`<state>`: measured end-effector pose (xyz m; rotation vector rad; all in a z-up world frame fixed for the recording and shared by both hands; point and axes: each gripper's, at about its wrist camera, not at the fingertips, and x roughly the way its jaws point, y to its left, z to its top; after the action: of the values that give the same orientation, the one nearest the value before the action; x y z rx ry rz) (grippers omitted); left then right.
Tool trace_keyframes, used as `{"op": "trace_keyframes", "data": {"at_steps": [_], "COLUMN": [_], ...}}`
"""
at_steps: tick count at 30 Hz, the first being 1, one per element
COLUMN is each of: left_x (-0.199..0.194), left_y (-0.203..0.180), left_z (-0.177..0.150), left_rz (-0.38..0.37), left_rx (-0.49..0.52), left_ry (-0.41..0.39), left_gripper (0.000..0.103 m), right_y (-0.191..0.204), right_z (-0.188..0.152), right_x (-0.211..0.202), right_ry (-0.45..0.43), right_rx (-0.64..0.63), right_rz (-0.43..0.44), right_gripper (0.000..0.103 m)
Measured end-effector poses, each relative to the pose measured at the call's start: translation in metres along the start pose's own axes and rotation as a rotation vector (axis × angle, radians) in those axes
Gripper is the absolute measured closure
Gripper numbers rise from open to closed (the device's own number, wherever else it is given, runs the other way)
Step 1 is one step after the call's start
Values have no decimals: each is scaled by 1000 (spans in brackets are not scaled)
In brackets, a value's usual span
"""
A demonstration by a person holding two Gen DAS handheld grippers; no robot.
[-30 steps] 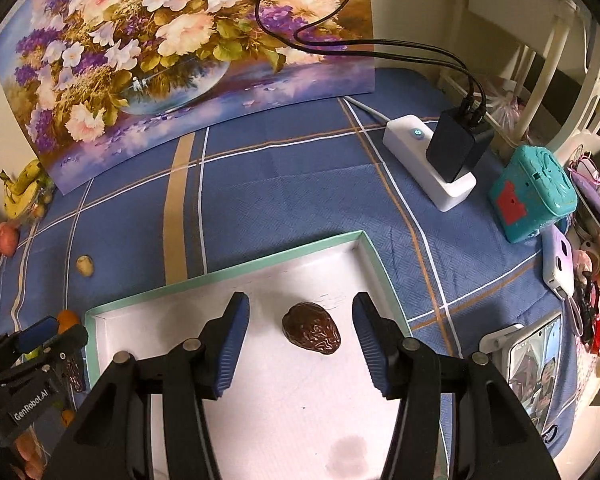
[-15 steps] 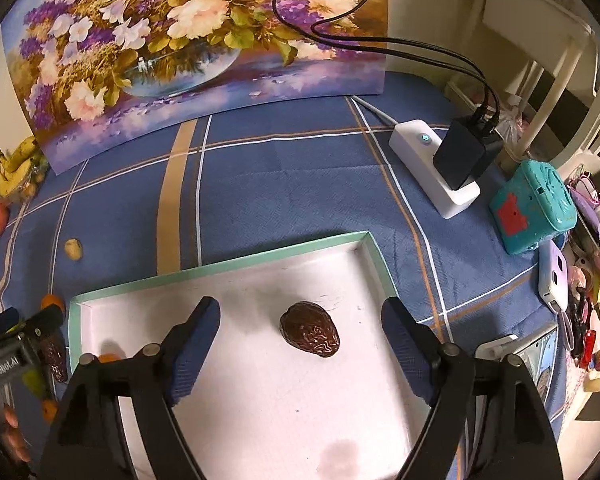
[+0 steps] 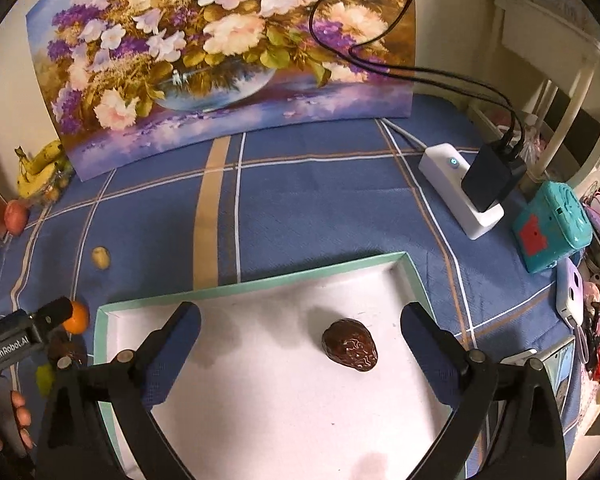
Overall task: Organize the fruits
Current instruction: 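Move both open tools back toward the fruit row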
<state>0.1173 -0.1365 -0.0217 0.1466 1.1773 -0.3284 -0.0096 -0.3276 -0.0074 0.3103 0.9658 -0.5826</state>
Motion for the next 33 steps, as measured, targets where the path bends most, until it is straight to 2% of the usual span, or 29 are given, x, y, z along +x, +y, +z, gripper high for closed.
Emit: {"op": "trace_keyframes", "data": {"at_steps": [4, 12, 16, 20, 33], "left_x": [-9, -19, -23, -31, -68], "left_y": [7, 27, 37, 49, 121], "left_z": [-1, -7, -10, -13, -13], "left_rz": [3, 56, 80, 60, 73], "left_rx": [-17, -29, -4, 9, -80], "left_ry": [-8, -7, -17, -33, -168], "left_gripper": [0, 0, 0, 0, 0], "right_y": [8, 29, 36, 41, 56], "right_z": [0, -1, -4, -9, -17], "right_x": [-8, -26, -26, -25, -48], "right_ry": [-14, -43, -34, -12, -54], "right_rx": [-18, -53, -61, -64, -23], "right_rz": [-17, -10, -11, -1, 49], "right_gripper": [3, 3, 3, 3, 3]}}
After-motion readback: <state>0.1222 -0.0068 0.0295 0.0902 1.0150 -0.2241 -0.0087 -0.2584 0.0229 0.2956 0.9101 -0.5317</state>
